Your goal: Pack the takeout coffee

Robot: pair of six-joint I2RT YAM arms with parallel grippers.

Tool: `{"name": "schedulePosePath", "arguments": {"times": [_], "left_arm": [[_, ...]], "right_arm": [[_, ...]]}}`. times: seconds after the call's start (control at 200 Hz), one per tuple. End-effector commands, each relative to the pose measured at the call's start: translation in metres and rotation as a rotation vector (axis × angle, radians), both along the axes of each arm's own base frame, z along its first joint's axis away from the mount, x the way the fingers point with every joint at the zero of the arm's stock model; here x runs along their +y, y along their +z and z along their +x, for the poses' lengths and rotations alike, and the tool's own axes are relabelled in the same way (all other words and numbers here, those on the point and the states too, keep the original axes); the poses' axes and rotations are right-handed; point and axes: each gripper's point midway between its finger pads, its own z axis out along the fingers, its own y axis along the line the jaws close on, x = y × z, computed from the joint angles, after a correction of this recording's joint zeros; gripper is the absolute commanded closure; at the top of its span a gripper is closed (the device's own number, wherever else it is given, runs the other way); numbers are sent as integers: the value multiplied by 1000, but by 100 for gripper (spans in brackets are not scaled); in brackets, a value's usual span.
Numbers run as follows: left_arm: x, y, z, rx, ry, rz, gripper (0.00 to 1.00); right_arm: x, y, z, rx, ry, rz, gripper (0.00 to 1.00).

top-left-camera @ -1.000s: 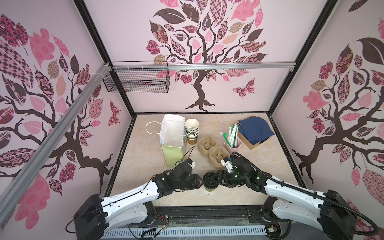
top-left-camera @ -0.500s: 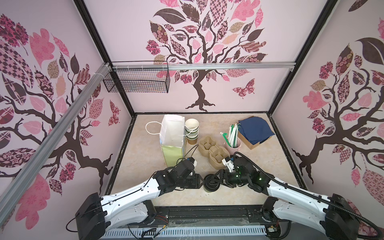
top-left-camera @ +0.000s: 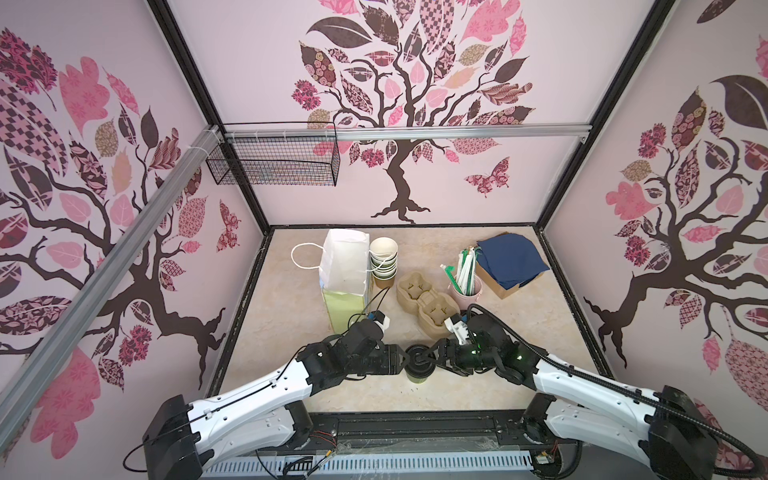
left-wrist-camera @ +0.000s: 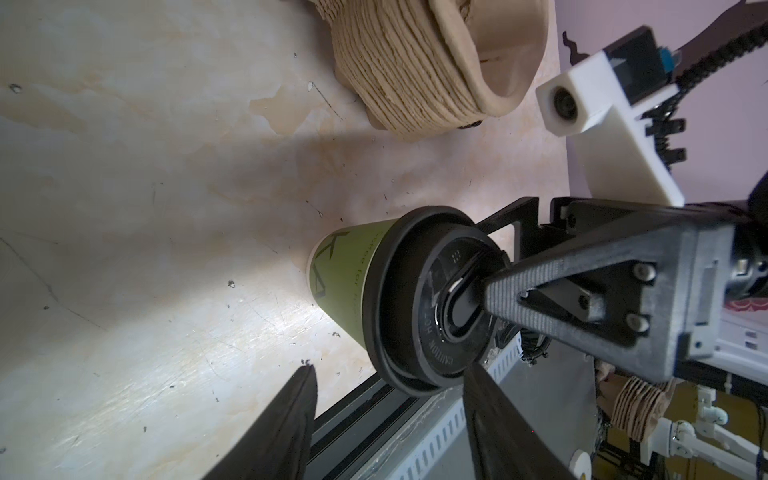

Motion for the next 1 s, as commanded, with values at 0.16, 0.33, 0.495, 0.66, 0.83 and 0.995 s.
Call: {"name": "schedulePosePath", "arguments": {"times": [0.16,0.33,0.495,0.66,0.83,0.995], "left_arm": [[-13,18,12,-37,12,-53,20],[-20,13,15,-12,3,-49,19],[-19,7,15,15,8,-39,21],[-21,6,15,29,7,-65,21],[-25,5,18,35,-4,-62,21],[-28,0,20,48,-6,-57,24]], "right_arm": [[-2,51,3,-108,21,20,14],[-32,36,-20,-93,-6,-28,17],[-48,13,-42,-46,4,-31,22],[-39,4,-45,-22,53,-7,24],[-26,-1,-38,-11,73,12,27],[-20,-4,-35,-4,81,18,30]]}}
